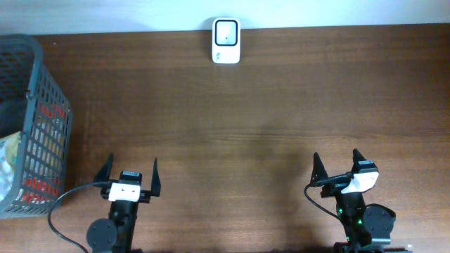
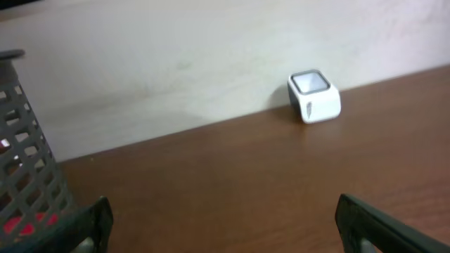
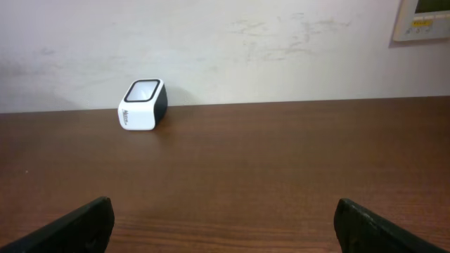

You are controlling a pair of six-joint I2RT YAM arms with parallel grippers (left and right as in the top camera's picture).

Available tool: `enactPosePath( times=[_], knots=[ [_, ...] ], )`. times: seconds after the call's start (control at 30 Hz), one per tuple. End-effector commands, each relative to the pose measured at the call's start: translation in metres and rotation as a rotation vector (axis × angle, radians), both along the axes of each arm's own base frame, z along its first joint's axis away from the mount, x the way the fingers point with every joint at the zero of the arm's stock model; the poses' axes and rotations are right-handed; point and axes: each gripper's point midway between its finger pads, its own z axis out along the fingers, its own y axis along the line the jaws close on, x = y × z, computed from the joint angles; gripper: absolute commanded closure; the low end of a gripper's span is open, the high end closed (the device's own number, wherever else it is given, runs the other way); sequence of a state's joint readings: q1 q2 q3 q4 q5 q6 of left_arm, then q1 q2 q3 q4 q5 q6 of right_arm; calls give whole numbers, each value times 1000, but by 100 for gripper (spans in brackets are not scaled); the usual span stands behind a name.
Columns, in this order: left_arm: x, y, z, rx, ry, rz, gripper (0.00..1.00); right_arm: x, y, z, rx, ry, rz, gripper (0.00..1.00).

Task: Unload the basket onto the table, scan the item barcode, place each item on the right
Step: 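Reach the left gripper into the basket and grasp a white snack bag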

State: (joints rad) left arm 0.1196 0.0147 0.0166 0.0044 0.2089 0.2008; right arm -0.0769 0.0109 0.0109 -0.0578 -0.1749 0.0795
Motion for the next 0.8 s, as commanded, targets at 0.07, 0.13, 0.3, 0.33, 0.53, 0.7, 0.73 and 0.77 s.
enactPosePath(
  times=[0.07, 0.13, 0.3, 0.33, 0.53, 0.7, 0.73, 0.77],
  knots=[
    [-2, -3, 61, -117, -52, -17, 1, 0, 1, -3, 6, 8, 5, 1],
    [5, -3, 87, -119, -33, -24, 1, 0, 1, -3, 6, 8, 5, 1],
    [41, -15, 157, -147, 154, -106, 1, 0, 1, -3, 6, 8, 5, 1],
    [48, -14, 165, -155, 200, -103, 1, 0, 1, -3, 6, 8, 5, 1],
    [102, -8, 195, -218, 575, -78, 1, 0, 1, -3, 6, 8, 5, 1],
    [146, -2, 208, -230, 647, -72, 1, 0, 1, -3, 6, 8, 5, 1],
    [149, -2, 204, -231, 655, -71, 1, 0, 1, -3, 6, 8, 5, 1],
    [155, 0, 207, -211, 631, -76, 1, 0, 1, -3, 6, 8, 5, 1]
  ],
)
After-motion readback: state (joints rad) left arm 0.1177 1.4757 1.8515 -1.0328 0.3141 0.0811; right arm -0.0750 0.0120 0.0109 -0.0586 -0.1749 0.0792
